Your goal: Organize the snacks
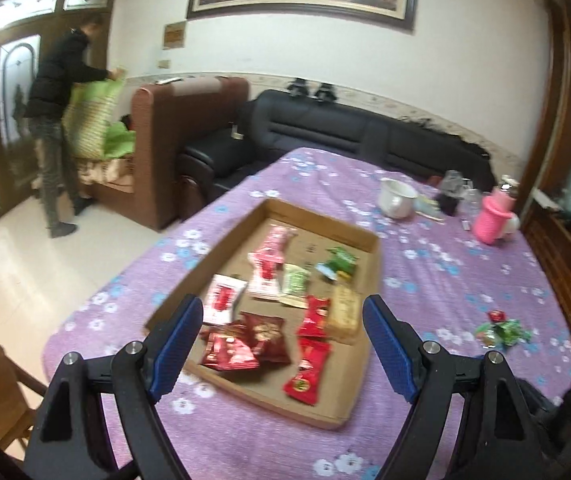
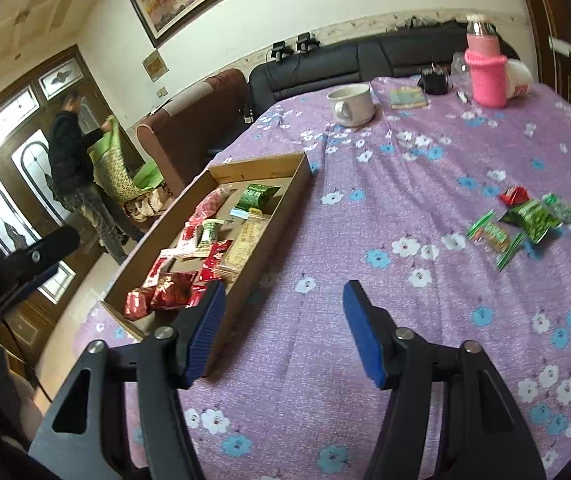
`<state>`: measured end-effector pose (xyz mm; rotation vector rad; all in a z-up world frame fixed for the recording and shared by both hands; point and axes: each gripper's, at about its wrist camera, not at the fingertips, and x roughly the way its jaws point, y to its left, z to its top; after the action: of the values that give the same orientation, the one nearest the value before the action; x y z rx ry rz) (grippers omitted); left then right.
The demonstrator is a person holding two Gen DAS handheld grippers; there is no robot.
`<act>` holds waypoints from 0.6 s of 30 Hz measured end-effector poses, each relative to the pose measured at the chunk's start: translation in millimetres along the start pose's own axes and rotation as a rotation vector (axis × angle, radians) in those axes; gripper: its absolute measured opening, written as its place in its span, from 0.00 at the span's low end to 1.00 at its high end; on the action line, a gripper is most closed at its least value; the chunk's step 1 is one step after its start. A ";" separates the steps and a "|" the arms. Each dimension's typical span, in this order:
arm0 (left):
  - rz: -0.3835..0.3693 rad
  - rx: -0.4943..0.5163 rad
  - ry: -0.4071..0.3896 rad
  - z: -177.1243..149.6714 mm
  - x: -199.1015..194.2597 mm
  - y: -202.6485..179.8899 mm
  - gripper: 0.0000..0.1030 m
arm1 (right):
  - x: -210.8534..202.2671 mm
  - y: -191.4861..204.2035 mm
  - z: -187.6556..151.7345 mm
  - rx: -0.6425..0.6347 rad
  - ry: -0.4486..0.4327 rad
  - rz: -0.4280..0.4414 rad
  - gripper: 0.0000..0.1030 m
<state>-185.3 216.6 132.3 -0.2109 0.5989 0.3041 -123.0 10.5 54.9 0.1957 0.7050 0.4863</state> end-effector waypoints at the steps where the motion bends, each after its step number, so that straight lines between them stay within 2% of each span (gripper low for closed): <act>1: 0.022 0.012 -0.005 0.0 0.4 -0.6 0.80 | -0.5 2.3 -0.1 -0.018 -0.005 -0.010 0.68; 3: 0.055 0.030 -0.007 -0.8 1.3 -1.6 0.80 | -1.3 9.0 -1.3 -0.059 -0.012 -0.018 0.68; 8: 0.078 0.076 0.017 -5.2 6.6 -5.1 0.80 | -0.8 22.3 -4.6 -0.113 -0.008 -0.022 0.69; 18: 0.062 0.110 0.063 -13.4 14.3 -10.8 0.80 | 2.2 27.5 -10.1 -0.122 0.021 -0.033 0.69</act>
<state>-177.3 205.9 114.3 -0.0964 0.6830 0.3241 -138.2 35.6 55.2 0.0647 0.6958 0.4985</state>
